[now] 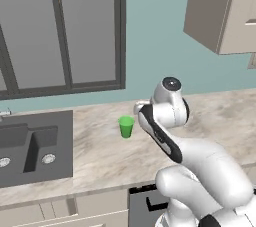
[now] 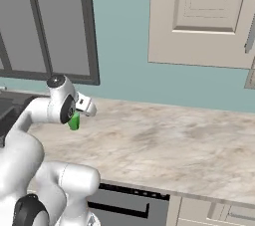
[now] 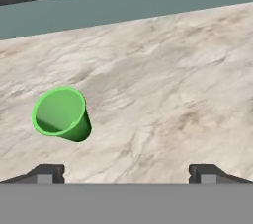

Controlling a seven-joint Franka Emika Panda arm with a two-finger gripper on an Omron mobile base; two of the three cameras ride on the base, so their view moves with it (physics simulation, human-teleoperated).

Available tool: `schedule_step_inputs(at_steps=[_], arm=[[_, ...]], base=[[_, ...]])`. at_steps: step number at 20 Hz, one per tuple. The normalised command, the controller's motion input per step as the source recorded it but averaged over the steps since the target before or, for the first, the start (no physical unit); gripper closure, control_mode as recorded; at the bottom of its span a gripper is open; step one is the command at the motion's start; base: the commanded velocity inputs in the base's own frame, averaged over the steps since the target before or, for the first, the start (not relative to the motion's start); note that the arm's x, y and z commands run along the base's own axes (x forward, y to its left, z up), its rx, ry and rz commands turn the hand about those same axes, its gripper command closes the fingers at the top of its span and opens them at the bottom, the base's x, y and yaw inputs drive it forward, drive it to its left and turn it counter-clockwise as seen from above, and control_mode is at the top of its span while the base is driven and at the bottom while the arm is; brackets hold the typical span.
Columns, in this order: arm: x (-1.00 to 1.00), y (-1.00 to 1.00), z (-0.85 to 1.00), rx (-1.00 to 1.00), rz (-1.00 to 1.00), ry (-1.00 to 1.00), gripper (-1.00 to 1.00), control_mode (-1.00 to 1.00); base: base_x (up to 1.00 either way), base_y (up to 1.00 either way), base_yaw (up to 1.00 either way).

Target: Move the cup from next to the sink to the open cabinet. Then, move the bowl with the lemon to the fridge to clear the area for faucet cleaning.

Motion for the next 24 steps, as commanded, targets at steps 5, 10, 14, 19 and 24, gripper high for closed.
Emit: schedule_step_inputs(at_steps=[5, 10, 14, 19, 24], arm=[[0.85, 0.22, 0.00, 0.02, 0.04, 0.11, -1.00, -1.00], [0.61, 0.15, -0.07, 0.02, 0.07, 0.22, -1.00, -1.00], [0.02, 0.20, -0.34, 0.03, 0.15, 0.12, -1.00, -1.00], [-0.17, 0.12, -0.33, 0.02, 0.14, 0.09, -1.00, -1.00], [-0.44, 0.00, -0.32, 0.00, 0.06, 0.08, -1.00, -1.00]], base=[[0.00, 0.00, 0.00], [0.00, 0.00, 0.00], [0.00, 0.00, 0.00], [0.00, 0.00, 0.00], [0.00, 0.00, 0.00]])
